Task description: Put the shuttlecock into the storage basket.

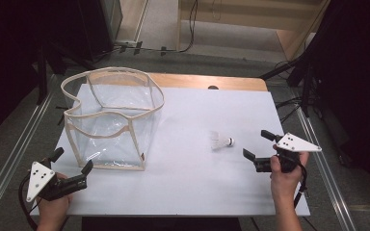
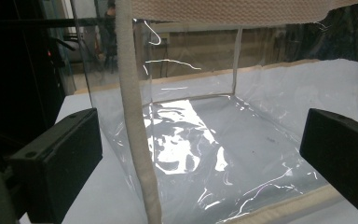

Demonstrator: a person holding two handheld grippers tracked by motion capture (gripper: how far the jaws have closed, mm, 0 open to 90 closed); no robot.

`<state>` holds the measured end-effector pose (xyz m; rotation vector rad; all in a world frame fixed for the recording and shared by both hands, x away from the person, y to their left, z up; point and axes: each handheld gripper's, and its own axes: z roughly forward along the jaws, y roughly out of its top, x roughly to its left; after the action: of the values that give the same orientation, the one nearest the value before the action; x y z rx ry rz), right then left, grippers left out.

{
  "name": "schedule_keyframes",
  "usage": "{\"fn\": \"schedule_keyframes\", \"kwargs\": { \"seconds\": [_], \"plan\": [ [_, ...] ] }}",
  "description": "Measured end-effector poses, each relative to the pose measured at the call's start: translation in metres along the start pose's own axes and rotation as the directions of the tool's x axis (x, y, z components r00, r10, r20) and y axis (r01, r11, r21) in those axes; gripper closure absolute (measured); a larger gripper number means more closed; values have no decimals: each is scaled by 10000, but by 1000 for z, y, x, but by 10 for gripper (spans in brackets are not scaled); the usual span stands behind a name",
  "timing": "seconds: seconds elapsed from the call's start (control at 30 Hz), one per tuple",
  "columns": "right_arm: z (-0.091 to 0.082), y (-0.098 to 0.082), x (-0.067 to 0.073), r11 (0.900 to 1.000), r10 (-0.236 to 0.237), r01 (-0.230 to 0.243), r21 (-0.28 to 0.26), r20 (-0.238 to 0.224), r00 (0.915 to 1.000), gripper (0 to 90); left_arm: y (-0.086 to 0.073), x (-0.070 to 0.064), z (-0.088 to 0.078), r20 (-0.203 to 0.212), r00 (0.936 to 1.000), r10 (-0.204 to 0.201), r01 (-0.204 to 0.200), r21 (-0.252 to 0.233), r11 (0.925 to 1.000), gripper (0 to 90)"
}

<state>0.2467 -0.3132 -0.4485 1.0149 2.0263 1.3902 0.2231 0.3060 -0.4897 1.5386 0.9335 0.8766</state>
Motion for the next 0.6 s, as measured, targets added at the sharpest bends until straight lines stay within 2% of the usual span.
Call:
{"fn": "schedule_keyframes", "kwargs": {
  "seconds": [0.13, 0.23, 0.37, 0.5, 0.6],
  "plan": [
    [6, 7, 0, 9995, -199, 207, 253, -311, 9993, 128, 0, 0, 0, -26, 10000, -33, 33, -3, 10000, 0],
    [12, 12, 0, 9978, -377, 415, 519, -712, 9967, 295, 0, 0, 0, -28, 10000, -36, 36, 7, 10000, 0],
    [23, 18, 1, 9918, -601, 735, 1049, -1257, 9902, 367, 0, 0, 0, -7, 10000, -56, 56, 1, 10000, 0],
    [34, 22, 4, 9838, -810, 1059, 1448, -1683, 9824, 533, 0, 1, 0, -4, 10000, -74, 74, -6, 10000, 0],
    [43, 23, 7, 9759, -1014, 1352, 1712, -1928, 9760, 620, 0, 1, 0, -13, 10000, -81, 81, -5, 10000, 0]
  ]
}}
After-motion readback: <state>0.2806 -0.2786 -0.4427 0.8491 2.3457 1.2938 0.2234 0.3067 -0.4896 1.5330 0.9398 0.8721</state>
